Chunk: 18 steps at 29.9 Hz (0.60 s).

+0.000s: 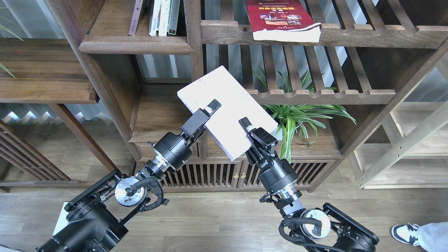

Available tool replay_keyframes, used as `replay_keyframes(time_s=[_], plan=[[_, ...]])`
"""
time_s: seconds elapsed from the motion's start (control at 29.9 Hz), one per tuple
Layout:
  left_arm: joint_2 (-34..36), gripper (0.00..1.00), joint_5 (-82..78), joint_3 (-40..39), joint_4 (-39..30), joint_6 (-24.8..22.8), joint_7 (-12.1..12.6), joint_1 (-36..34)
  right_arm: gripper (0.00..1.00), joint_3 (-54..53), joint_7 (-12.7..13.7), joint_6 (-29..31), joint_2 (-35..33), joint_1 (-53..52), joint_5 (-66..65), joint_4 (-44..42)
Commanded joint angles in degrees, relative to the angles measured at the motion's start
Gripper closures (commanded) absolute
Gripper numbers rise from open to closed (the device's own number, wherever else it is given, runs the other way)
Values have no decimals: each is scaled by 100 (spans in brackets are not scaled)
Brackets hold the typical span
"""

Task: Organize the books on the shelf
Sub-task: 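Grasp the white book with the left gripper beside the right gripper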

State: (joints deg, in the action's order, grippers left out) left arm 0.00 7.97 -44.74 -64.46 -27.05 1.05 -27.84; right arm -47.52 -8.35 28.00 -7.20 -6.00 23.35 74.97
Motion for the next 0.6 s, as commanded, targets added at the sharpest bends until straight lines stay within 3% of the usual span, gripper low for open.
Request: replay_keyframes(time_s=[0.0,0.57], plan=[[0,1,-6,0,4,-2,0,-2,98,50,0,0,0,-16,-6,0],[0,9,-15,36,4,-19,44,-90,98,59,0,0,52,2,-111,0]])
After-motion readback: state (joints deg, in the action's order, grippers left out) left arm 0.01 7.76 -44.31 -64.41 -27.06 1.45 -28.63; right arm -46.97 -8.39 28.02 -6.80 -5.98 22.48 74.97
